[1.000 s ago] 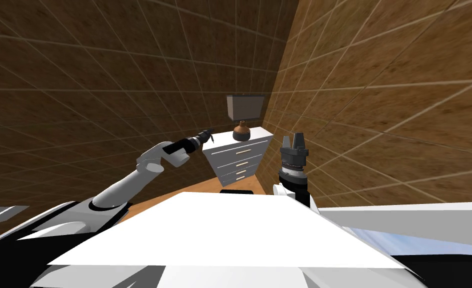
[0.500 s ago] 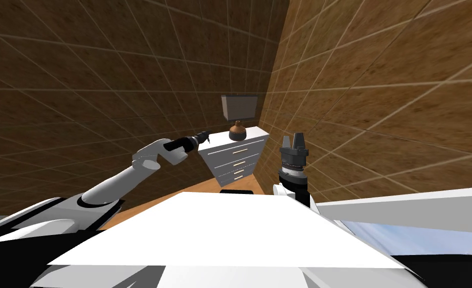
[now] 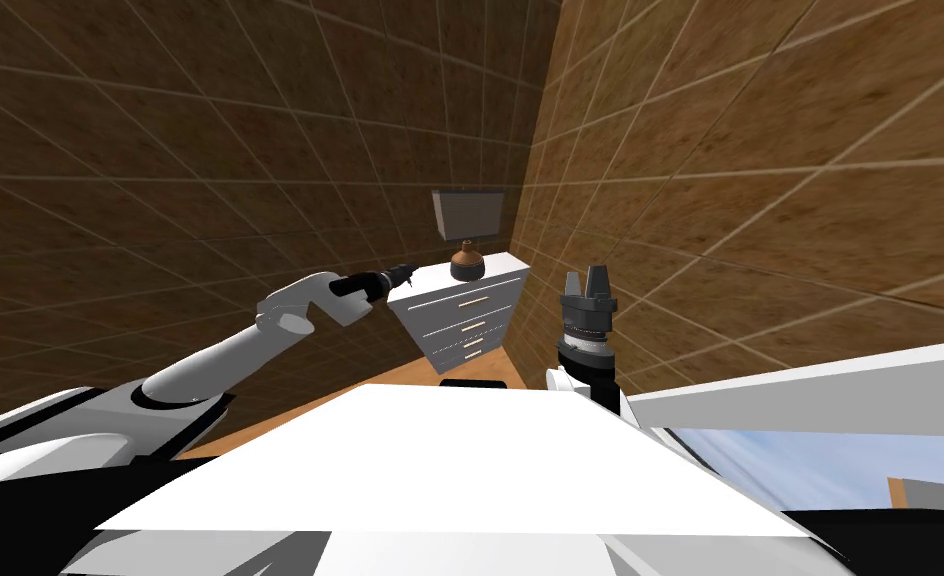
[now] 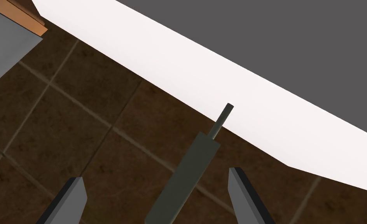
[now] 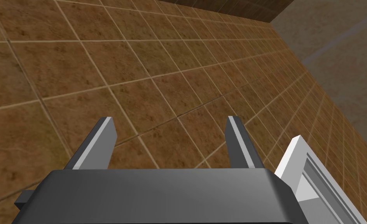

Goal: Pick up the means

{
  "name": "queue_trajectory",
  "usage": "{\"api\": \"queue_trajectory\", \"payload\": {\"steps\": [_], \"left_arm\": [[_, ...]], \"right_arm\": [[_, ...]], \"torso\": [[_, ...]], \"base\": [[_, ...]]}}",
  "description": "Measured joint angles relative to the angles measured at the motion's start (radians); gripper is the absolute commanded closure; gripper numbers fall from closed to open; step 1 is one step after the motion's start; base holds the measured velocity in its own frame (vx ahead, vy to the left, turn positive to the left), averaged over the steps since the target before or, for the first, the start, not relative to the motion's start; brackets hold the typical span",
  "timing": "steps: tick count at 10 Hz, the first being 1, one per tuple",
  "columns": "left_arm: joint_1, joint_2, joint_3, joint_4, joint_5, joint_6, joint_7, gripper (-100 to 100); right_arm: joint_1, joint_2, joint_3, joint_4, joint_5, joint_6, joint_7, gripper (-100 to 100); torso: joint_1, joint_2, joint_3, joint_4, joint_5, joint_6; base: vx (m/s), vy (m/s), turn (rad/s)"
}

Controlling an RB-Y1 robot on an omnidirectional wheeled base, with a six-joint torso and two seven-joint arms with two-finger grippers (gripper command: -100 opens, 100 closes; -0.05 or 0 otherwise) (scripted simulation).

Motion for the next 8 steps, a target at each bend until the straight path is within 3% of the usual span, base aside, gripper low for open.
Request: {"api": "queue_trajectory", "payload": {"steps": [5,8], "left_arm": [[-0.041,0.061,-0.031,0.025,-0.004,0.137,-0.008,-100],[-0.034,0.128,-0.03,0.021,0.0,0.229,-0.005,-100]], "right_arm": [[0.0,0.0,0.0,0.0,0.0,0.0,0.0,0],[0.0,0.0,0.0,0.0,0.0,0.0,0.0,0]], "torso": [[0.0,0.0,0.0,0.0,0.0,0.0],[0.0,0.0,0.0,0.0,0.0,0.0]], "base": [[-0.009,-0.057,-0.083],[-0.003,-0.06,-0.066]]}}
